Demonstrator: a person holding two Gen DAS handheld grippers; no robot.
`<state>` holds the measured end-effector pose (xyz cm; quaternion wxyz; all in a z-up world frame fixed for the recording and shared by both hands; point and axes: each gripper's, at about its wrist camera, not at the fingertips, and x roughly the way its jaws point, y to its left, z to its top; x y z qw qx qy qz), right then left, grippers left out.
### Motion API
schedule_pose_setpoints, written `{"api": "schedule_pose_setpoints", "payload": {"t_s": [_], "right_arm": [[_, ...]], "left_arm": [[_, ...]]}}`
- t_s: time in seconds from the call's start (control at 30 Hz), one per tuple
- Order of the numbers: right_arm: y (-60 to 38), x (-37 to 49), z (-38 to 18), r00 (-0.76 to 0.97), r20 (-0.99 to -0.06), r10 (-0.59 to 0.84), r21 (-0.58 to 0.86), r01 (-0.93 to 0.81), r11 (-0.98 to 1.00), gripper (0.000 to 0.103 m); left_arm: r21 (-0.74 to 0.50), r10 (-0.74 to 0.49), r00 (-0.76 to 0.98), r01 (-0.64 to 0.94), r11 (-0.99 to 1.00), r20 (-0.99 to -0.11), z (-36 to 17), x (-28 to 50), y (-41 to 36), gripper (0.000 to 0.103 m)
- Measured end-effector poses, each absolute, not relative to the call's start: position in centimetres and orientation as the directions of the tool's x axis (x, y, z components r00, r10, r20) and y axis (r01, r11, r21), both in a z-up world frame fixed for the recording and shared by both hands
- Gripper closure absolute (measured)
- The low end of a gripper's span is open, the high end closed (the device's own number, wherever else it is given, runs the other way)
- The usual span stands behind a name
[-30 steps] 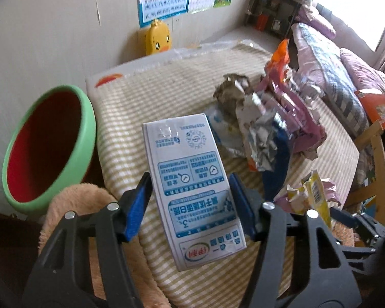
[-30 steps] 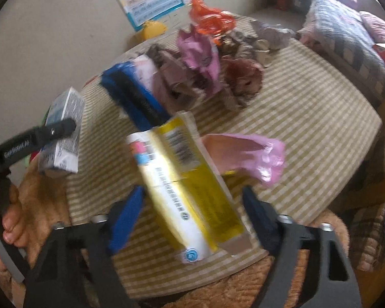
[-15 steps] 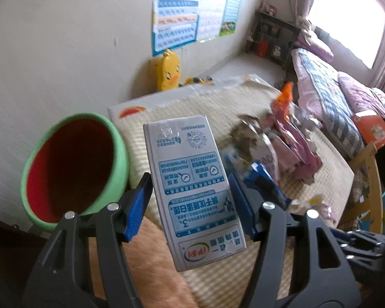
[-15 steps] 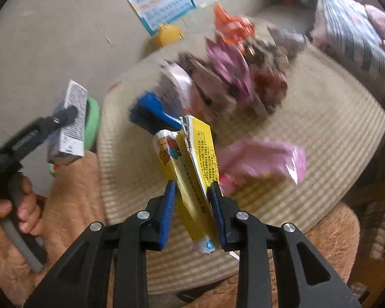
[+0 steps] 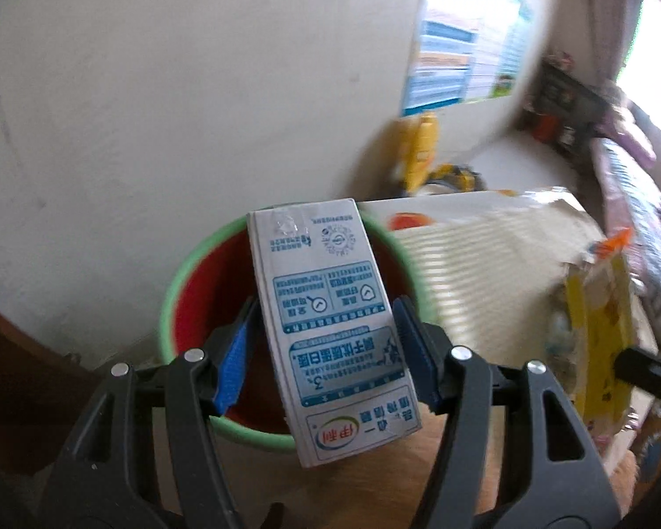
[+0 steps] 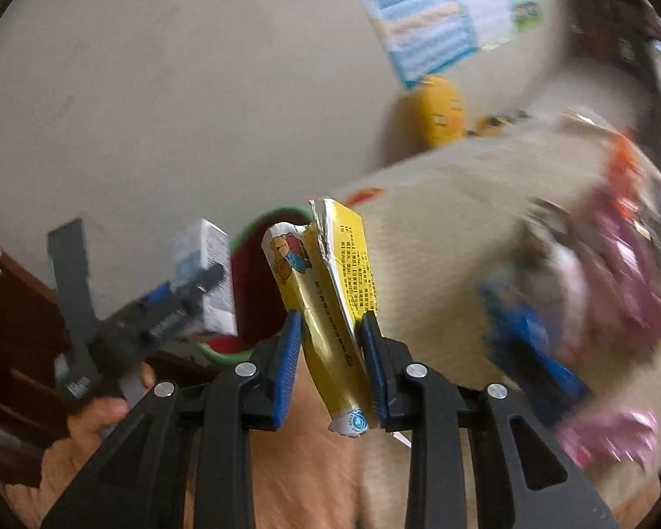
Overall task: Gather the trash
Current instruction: 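Carry carton and yellow box to the green bucket and open both tools, then grasp the blue wrapper with the left tool while the right tool grasps the pink bag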
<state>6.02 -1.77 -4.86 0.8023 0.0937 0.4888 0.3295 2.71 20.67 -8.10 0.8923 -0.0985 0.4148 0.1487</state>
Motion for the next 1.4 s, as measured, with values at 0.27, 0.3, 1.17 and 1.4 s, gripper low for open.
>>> {"api": "schedule_pose_setpoints", "payload": {"t_s": [0.27,0.3,1.17,1.4], "right_arm": [[7.7,10.6,-6.5,0.186,-0.680,0.709,0.586,-0.443,0.678,0.074],[8.2,10.9,-6.6,0.182,-0.678,0.712,0.591,-0.440,0.675,0.069],[-11.0,4.2,-7.4,0.431,-0.801,0.416,0.360,-0.208,0.909,0.044],[-22.5,2.5,-10.5,0.450,-0.861,0.237,0.312,0.098,0.945,0.043]], "left_arm": [[-0.027,0.230,0.519,-0.441,0.897,-0.823,-11.1,3.6,25.5,0.044],[-0.022,0.233,0.514,-0.441,0.897,-0.826,-11.4,3.8,25.6,0.043],[-0.071,0.127,0.598,-0.297,0.952,-0.791,-8.4,3.6,16.7,0.014],[-0.162,-0.055,0.567,-0.141,0.977,-0.822,-8.7,3.0,8.5,0.013]]}}
